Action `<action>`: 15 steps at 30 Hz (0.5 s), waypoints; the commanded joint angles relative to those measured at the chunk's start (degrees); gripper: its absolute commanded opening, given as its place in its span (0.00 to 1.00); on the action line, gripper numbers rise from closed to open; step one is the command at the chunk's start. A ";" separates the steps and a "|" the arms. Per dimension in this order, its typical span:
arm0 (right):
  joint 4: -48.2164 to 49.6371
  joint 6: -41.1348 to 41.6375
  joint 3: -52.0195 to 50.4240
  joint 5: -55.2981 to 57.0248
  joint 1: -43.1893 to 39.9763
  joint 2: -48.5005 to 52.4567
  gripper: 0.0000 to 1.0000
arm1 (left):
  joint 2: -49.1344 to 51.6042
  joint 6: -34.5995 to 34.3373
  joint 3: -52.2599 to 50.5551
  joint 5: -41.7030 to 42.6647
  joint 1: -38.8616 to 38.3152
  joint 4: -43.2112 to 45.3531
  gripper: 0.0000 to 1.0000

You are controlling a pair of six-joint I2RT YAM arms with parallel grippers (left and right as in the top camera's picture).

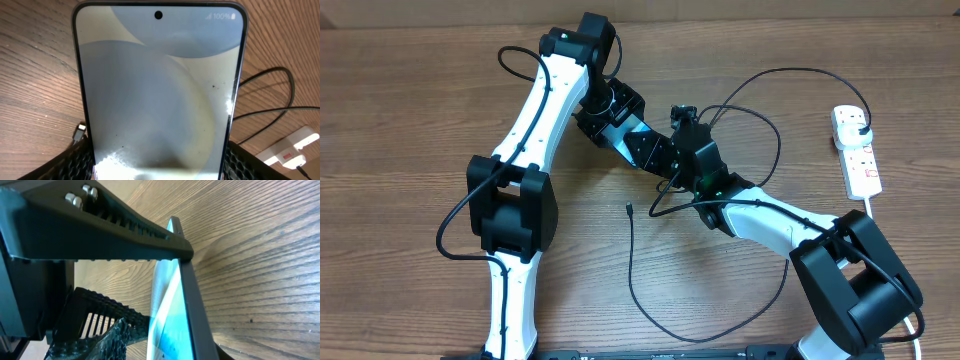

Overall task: Plug charger to phone and switch on socket
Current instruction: 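Close the right gripper on the phone's side edge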

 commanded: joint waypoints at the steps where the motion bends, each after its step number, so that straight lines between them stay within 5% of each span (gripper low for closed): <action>1: 0.33 0.17 1.53 1.20 0.11 0.24 0.37 | -0.46 0.13 0.15 2.62 -0.61 -0.15 0.05; 15: -0.24 0.87 1.53 0.87 0.11 0.24 0.14 | -0.46 0.37 0.15 0.74 -0.76 -0.15 0.04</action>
